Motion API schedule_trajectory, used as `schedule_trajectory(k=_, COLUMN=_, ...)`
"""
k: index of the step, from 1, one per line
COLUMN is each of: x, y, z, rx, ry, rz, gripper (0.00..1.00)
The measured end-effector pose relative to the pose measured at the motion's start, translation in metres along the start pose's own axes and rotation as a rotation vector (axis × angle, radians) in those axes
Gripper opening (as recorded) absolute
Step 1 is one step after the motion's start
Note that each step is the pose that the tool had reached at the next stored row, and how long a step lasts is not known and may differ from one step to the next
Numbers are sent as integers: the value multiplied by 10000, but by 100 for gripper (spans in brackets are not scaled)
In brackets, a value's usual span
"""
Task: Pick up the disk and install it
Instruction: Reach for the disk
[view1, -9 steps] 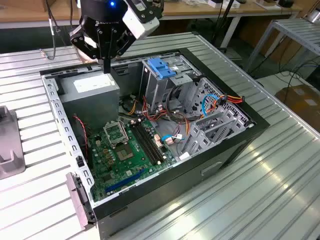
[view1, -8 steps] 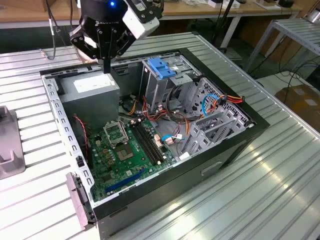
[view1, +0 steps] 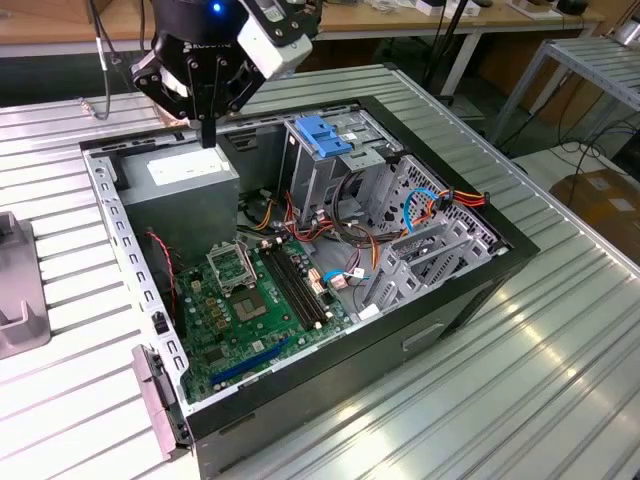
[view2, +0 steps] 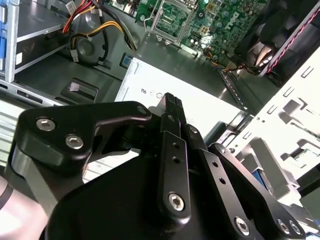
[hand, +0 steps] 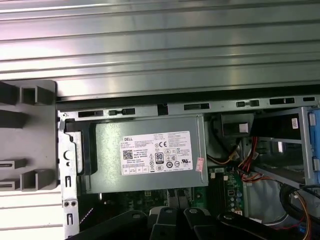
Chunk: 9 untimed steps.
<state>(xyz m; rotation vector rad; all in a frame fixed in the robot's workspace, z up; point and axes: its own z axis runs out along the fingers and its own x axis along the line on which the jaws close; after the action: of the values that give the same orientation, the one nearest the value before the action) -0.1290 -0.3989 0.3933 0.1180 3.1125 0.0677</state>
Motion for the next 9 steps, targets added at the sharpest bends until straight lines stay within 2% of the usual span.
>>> schedule_trajectory(k=9, x=63, y=-5, z=-2, rx=1, ry=1, rz=0, gripper=10)
